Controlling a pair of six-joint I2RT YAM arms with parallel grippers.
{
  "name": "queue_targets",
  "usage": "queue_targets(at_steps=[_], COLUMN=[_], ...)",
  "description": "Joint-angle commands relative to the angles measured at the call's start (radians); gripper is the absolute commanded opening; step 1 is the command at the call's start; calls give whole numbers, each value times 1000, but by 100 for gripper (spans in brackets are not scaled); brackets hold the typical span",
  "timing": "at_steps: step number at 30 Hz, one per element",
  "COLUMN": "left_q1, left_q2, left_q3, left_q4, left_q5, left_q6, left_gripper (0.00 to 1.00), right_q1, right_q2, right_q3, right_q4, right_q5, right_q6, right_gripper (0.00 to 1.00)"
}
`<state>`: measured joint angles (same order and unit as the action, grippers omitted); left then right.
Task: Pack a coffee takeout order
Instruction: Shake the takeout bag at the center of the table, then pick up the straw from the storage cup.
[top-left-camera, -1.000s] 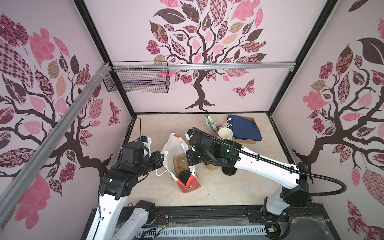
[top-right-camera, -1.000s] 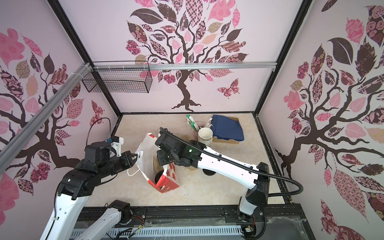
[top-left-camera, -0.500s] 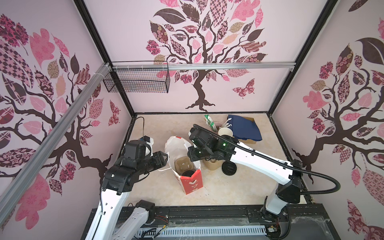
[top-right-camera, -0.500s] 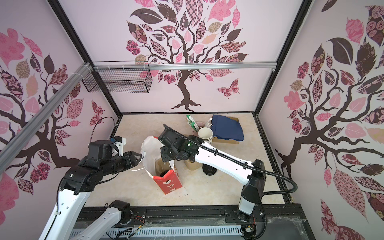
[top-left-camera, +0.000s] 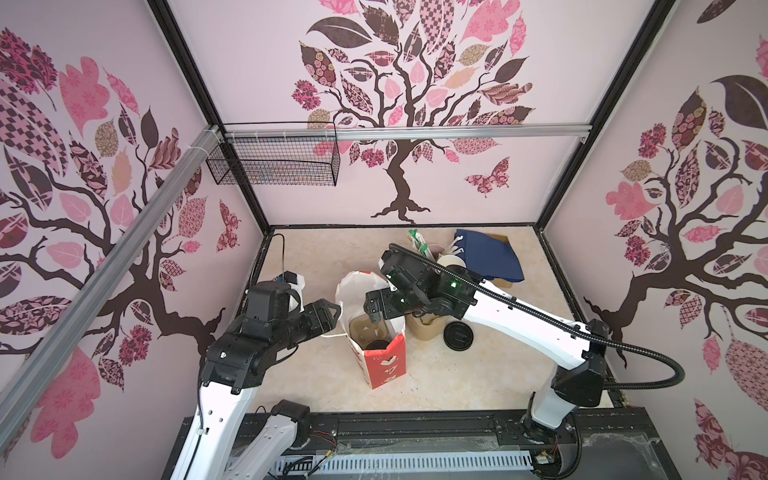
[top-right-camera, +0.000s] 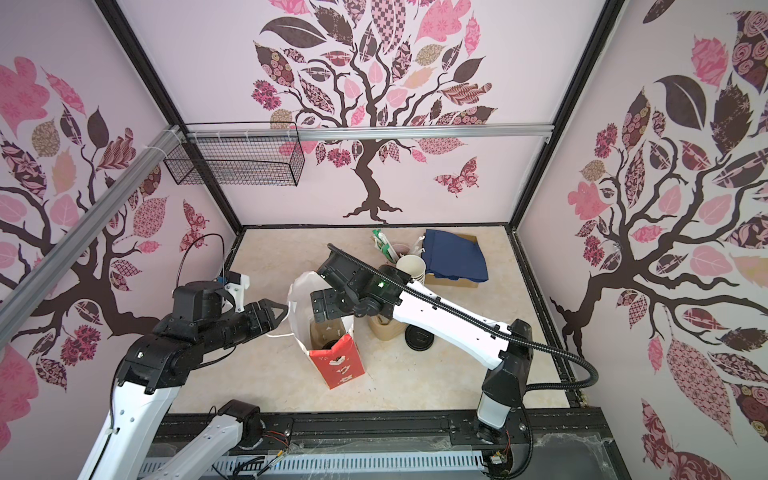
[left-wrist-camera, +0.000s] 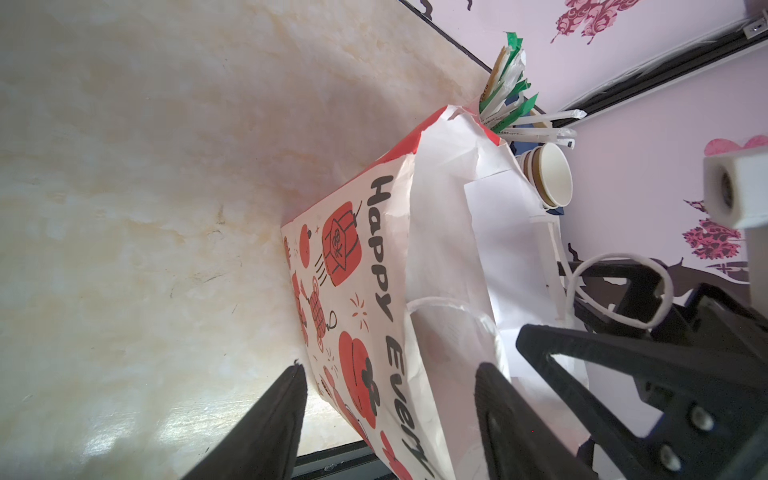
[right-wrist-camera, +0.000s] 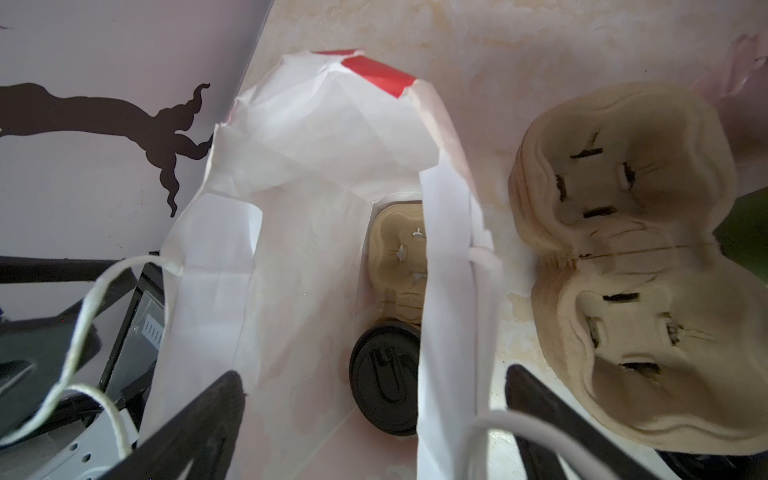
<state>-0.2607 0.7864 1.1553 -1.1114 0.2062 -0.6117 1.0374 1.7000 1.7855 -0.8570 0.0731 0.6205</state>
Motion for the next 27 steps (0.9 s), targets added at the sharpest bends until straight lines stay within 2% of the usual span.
queue_targets(at_steps=[1, 3, 7, 11, 14, 17, 20, 22, 24, 27], left_q1=[2, 2, 1, 2, 2, 3, 3, 3, 3, 3], left_q2=[-1, 20, 24, 49, 71, 116, 149, 155, 157, 153], left_q3=[86, 136, 174, 236, 300, 378, 429, 431, 409, 347], left_q4=[-46, -110, -139, -201, -212, -208, -147, -75, 6, 122], left_q5=[-116, -187, -239, -339, -422, -526, -616, -648, -647, -597], left_q6=[-5, 26, 55, 66, 108, 173, 203, 204, 188, 161], left_gripper=[68, 70, 73, 80, 81, 80, 77, 76, 75, 75], right_q1=[-26, -30, -33, -33, -33, -37, -54, -83, -144, -310], right_q2=[-21, -27, -37, -9, 8, 39, 74, 64, 32, -16], right_q3=[24, 33, 48, 144, 246, 430, 603, 602, 526, 413], right_q4=[-33, -42, -47, -108, -158, -236, -349, -387, -396, -373], right_q5=[24, 40, 27, 62, 112, 137, 217, 288, 351, 314], right_q6=[-25, -43, -71, -94, -133, -209, -273, -290, -269, -193], right_gripper=[100, 100, 100, 100, 100, 100, 100, 100, 99, 96])
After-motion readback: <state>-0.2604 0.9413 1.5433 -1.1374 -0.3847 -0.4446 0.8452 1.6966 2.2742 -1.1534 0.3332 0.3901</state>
